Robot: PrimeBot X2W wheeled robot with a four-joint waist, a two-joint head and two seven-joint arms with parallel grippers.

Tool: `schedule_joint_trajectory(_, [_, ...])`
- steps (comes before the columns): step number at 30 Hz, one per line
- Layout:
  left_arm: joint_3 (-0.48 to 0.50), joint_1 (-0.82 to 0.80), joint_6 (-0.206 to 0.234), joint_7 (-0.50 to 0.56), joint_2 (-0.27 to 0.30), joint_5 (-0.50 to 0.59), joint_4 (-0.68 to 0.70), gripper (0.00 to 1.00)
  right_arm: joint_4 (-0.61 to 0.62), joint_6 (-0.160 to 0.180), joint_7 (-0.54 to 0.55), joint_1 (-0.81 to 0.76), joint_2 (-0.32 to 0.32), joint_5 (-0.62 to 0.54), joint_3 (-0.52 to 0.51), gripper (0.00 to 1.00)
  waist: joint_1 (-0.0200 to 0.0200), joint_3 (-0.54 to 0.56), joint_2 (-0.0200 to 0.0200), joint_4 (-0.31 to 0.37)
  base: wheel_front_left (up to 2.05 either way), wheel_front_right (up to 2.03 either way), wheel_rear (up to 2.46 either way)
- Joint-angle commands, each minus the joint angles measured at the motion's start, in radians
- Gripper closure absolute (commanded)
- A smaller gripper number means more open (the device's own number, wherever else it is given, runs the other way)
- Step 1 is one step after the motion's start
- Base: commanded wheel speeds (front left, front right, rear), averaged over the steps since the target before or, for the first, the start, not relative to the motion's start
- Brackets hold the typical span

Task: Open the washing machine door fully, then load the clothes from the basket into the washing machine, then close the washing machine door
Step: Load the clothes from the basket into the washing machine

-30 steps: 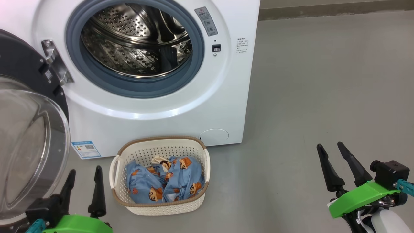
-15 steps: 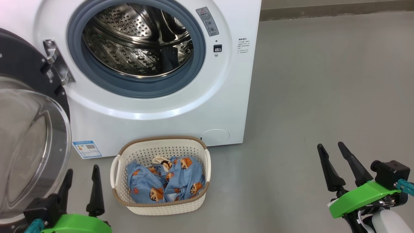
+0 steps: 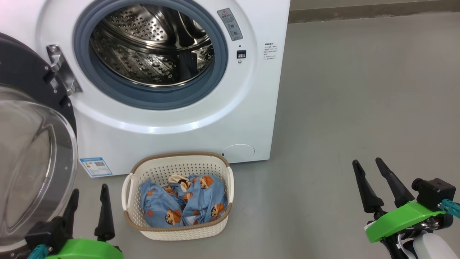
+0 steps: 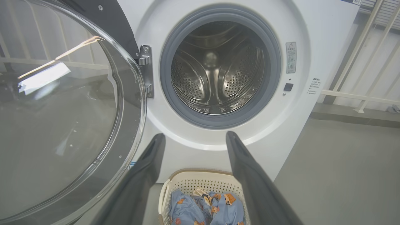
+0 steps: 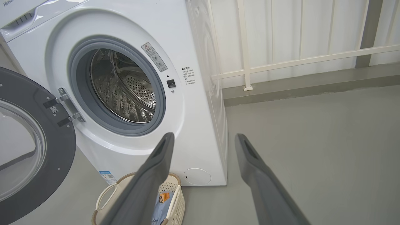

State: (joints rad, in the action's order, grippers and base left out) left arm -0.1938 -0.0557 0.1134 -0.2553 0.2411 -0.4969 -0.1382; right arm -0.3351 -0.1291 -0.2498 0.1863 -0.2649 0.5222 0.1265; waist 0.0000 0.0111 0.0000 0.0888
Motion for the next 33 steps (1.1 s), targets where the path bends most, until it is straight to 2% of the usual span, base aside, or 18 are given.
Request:
schedule_joint_trajectory(1, [0.042, -0.021, -0.002, -0.006, 0.02, 0.003, 0.02, 0.0, 0.023, -0.002, -0.012, 0.028, -0.014, -0.009, 0.018, 0.0, 0.0, -0.001, 0.0, 0.0, 0.9, -0.9, 0.0])
schedule_joint_trajectory(23, [0.049, -0.026, 0.001, -0.006, 0.015, 0.006, 0.024, 0.0, 0.026, -0.002, -0.012, 0.028, -0.01, -0.007, 0.012, 0.0, 0.0, -0.008, 0.0, 0.0, 1.15, -1.15, 0.0])
schedule_joint_trajectory(33, [0.041, -0.028, -0.002, -0.006, 0.016, -0.002, 0.025, 0.0, 0.028, -0.002, -0.012, 0.027, -0.007, -0.008, 0.011, 0.0, 0.0, -0.013, 0.0, -0.003, 0.32, -0.32, 0.0])
